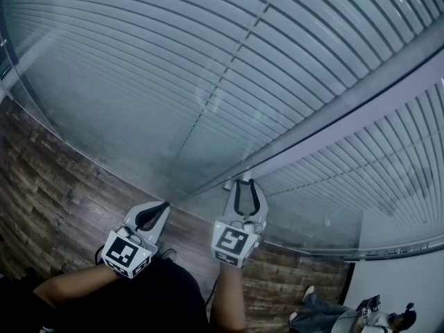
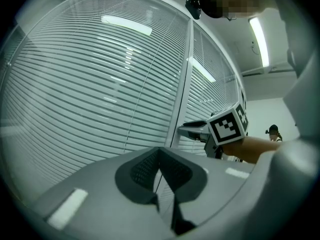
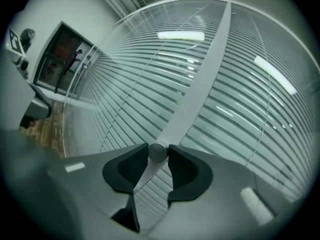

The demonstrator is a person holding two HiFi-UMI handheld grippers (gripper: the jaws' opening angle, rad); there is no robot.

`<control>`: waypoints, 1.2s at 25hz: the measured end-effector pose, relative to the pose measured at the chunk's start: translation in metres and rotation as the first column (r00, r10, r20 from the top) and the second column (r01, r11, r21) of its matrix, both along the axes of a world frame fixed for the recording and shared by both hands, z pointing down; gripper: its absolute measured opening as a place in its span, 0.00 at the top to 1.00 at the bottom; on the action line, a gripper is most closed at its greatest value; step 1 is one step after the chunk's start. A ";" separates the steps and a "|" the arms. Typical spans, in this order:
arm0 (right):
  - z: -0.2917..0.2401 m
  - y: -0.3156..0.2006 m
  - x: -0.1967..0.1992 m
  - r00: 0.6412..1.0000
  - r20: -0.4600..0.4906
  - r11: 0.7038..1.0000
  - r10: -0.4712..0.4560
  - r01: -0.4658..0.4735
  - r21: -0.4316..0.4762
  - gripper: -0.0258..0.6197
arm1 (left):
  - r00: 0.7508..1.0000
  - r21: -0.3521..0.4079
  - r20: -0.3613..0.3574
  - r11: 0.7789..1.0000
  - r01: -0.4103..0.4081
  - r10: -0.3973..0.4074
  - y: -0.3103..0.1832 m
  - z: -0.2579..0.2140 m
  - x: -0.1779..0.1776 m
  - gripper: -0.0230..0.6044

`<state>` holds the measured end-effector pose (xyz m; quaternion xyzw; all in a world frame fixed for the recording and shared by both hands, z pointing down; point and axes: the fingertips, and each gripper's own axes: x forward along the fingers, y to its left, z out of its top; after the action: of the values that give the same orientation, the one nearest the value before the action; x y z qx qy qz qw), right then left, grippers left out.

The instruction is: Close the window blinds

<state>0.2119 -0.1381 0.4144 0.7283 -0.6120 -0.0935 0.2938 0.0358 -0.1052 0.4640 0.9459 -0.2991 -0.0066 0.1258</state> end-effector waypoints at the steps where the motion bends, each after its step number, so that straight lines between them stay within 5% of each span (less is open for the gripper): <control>1: 0.002 0.000 0.000 1.000 -0.030 1.000 0.000 -0.001 -0.011 0.76 | 1.000 0.001 0.001 1.000 -0.003 0.003 0.000 0.000 0.001 0.96; 9: 0.001 0.002 0.001 0.981 -0.190 0.996 -0.045 0.029 -0.085 0.75 | 1.000 -0.034 -0.013 0.999 -0.002 0.002 0.009 0.001 0.011 0.96; 14: -0.002 0.007 0.006 0.988 0.138 0.998 -0.067 0.064 0.022 0.73 | 1.000 -0.026 -0.025 1.000 0.005 -0.005 0.009 -0.003 0.014 0.96; 19: 0.002 0.024 -0.013 0.983 0.149 0.988 -0.108 0.090 0.128 0.76 | 0.999 -0.020 -0.029 1.000 0.020 -0.020 0.010 -0.005 0.015 0.96; 24: 0.010 0.046 -0.017 0.926 0.358 0.973 -0.118 0.037 0.226 0.96 | 1.000 0.009 -0.026 1.000 0.015 -0.015 0.012 -0.009 0.019 0.96; 27: 0.013 0.064 -0.012 0.879 0.458 0.961 -0.133 0.002 0.275 0.96 | 1.000 0.034 -0.021 0.999 0.010 -0.009 0.018 -0.008 0.023 0.96; 30: 0.016 0.081 -0.010 0.877 0.466 0.955 -0.116 -0.030 0.295 0.96 | 1.000 0.055 -0.023 0.998 -0.019 0.020 0.026 -0.007 0.030 0.96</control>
<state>0.2024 -0.0572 0.4306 0.7501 -0.6610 -0.0071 0.0200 0.0658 -0.0793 0.4566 0.9517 -0.2881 -0.0245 0.1035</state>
